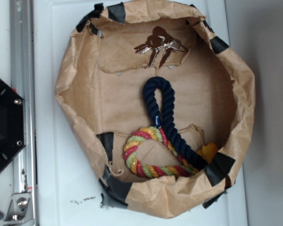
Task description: Grab the silver keys.
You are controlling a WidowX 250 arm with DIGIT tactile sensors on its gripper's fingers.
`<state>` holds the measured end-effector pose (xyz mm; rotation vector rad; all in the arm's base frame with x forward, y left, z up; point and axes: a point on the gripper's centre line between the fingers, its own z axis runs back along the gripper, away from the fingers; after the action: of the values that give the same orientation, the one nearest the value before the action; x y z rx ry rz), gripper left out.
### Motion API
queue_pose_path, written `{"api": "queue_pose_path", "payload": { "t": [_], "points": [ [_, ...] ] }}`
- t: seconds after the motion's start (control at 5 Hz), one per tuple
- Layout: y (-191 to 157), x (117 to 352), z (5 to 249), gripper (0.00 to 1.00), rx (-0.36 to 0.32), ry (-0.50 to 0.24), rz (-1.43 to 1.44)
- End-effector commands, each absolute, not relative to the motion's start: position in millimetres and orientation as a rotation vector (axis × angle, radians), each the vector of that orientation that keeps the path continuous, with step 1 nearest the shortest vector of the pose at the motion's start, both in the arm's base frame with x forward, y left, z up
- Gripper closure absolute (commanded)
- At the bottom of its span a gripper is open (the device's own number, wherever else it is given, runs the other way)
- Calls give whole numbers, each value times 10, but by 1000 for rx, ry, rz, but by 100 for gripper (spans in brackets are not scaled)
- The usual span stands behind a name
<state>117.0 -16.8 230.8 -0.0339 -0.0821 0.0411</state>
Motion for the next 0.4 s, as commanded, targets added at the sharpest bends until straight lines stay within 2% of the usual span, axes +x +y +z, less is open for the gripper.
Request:
{"api": "queue_pose_path", "payload": {
  "t": [0.0, 0.2],
  "points": [
    [-152, 2098, 1925, 0, -69, -388, -82],
    [127, 2301, 1700, 0, -64, -375, -119]
  ]
}}
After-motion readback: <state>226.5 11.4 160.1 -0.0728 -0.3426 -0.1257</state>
